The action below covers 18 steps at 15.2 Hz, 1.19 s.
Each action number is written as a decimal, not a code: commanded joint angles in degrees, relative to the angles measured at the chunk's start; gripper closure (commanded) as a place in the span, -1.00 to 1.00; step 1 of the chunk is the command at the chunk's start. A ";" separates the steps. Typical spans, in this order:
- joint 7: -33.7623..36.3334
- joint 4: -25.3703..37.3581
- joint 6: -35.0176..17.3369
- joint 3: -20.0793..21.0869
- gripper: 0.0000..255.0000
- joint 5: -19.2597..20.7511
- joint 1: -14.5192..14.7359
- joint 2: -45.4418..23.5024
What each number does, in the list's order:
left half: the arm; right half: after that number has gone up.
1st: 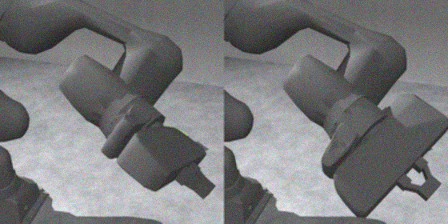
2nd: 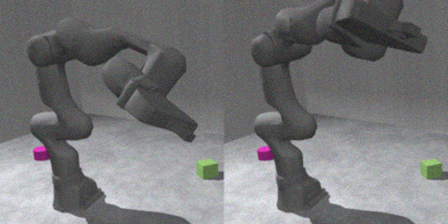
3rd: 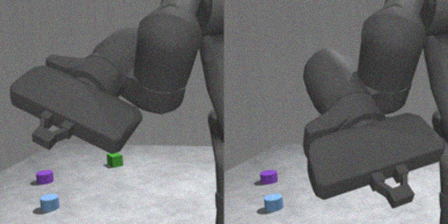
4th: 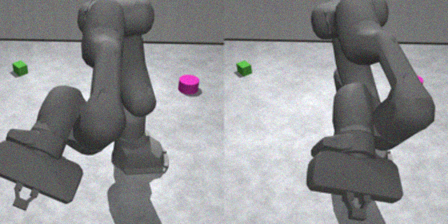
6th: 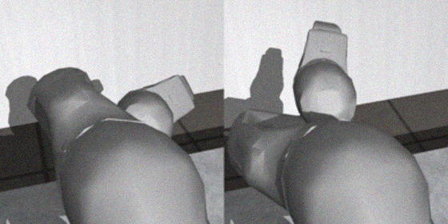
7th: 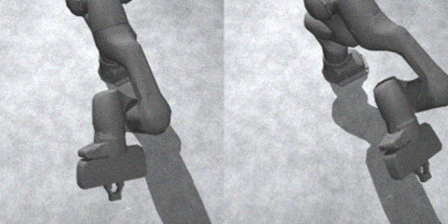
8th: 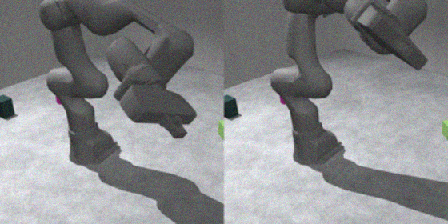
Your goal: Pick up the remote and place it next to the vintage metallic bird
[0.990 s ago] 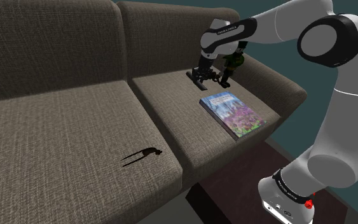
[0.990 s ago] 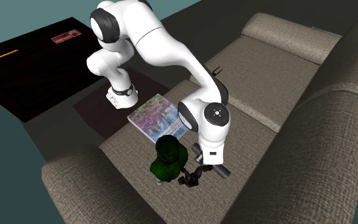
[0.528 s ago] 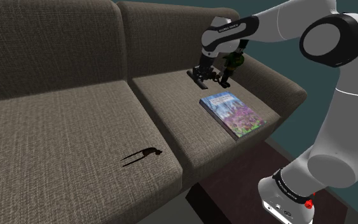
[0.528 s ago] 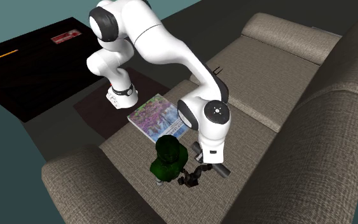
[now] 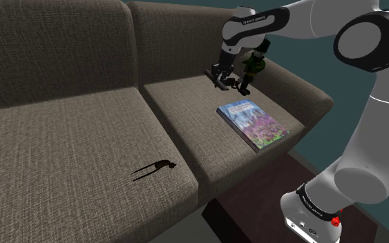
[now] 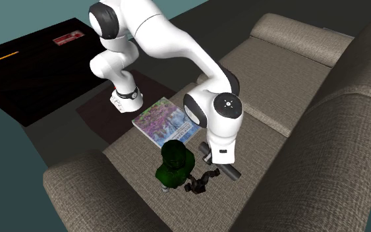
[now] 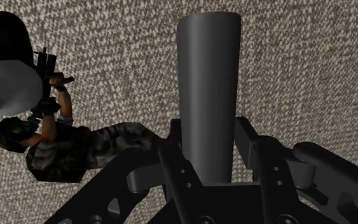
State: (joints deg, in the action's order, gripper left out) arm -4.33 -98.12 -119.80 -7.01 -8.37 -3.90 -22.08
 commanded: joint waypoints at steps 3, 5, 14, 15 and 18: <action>0.37 1.67 2.68 -0.11 1.00 0.30 0.03 1.04; 0.54 2.51 4.01 -0.16 1.00 0.44 0.04 1.54; 10.19 -6.66 0.80 2.78 1.00 2.01 6.68 8.42; 11.46 -7.51 0.45 3.22 1.00 2.17 7.47 9.03; 15.31 -9.65 -0.48 4.60 1.00 2.62 9.85 10.57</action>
State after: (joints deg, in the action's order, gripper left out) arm 9.61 -107.34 -119.91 -2.87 -5.87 5.16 -11.69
